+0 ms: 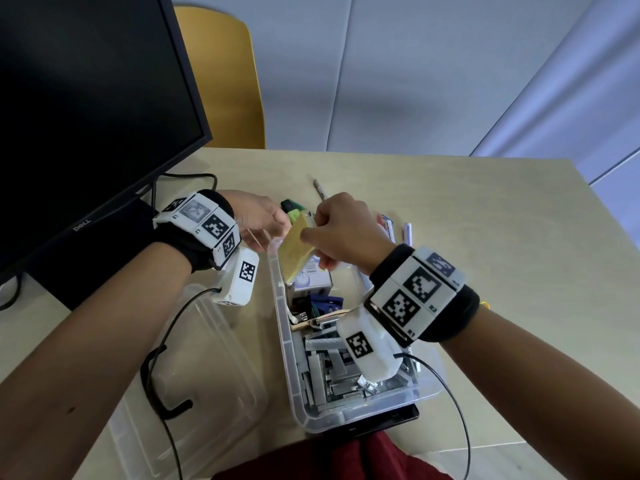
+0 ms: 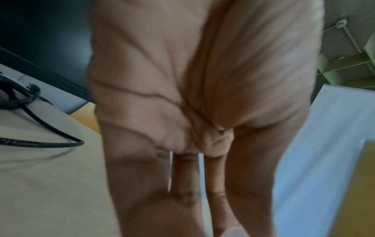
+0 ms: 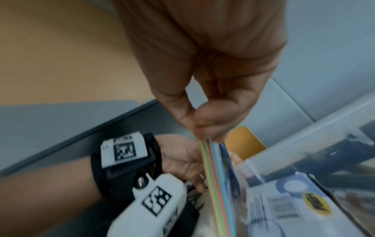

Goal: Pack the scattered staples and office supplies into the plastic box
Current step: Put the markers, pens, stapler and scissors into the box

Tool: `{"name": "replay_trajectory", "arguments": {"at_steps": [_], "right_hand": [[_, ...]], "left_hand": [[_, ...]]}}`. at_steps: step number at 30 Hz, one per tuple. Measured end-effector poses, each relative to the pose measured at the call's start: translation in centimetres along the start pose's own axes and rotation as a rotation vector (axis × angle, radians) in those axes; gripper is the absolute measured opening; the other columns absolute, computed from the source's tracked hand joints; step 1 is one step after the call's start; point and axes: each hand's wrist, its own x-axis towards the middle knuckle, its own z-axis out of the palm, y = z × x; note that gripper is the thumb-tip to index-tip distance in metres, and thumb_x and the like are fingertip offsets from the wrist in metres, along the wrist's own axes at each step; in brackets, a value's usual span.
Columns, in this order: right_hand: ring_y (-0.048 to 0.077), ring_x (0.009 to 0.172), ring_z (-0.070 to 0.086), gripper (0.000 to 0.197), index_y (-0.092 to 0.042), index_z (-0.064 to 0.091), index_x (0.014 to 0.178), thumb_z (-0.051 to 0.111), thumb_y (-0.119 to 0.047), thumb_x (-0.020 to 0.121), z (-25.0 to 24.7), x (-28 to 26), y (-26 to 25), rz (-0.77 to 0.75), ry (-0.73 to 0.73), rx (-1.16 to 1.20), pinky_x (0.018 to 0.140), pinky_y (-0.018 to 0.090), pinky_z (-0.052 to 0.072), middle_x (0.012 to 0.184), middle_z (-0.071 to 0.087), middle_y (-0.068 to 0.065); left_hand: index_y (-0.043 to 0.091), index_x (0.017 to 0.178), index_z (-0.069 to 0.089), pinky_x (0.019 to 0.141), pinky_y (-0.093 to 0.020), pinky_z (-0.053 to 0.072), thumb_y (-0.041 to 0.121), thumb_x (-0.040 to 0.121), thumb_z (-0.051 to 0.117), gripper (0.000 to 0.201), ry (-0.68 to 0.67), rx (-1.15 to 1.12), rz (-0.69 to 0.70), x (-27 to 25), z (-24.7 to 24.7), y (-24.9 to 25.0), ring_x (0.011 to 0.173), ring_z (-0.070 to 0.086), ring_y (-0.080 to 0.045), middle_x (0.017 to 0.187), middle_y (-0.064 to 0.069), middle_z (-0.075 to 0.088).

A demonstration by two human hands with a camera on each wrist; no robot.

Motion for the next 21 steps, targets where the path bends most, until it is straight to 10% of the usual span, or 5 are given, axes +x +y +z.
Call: {"name": "replay_trajectory", "arguments": {"at_steps": [10, 15, 21], "right_hand": [[0.032, 0.086, 0.059, 0.021, 0.006, 0.056, 0.103, 0.045, -0.004, 0.088, 4.8, 0.9, 0.5, -0.044, -0.241, -0.324, 0.084, 0.040, 0.051, 0.092, 0.059, 0.018], [0.026, 0.080, 0.054, 0.021, -0.007, 0.047, 0.066, 0.056, -0.016, 0.083, 3.6, 2.2, 2.4, -0.002, -0.150, -0.380, 0.069, 0.031, 0.046, 0.073, 0.051, 0.004], [0.022, 0.092, 0.053, 0.025, -0.005, 0.053, 0.098, 0.058, -0.026, 0.086, 2.0, 1.7, 5.0, 0.063, -0.117, -0.392, 0.075, 0.030, 0.042, 0.098, 0.055, 0.005]], "left_hand": [[0.007, 0.095, 0.061, 0.050, -0.014, 0.051, 0.000, 0.093, 0.049, 0.014, 0.005, -0.113, 0.042, 0.3, 0.1, -0.5, 0.049, 0.061, -0.006, 0.085, -0.016, 0.059], [0.012, 0.092, 0.058, 0.051, -0.015, 0.051, 0.008, 0.088, 0.060, 0.006, 0.020, -0.083, -0.018, -0.1, 0.3, -0.1, 0.050, 0.059, -0.008, 0.075, -0.006, 0.055], [0.011, 0.127, 0.042, 0.095, -0.046, 0.048, 0.011, 0.077, 0.074, 0.060, -0.054, 0.136, -0.152, -0.4, 1.5, 1.0, 0.090, 0.062, -0.030, 0.112, -0.015, 0.058]]}}
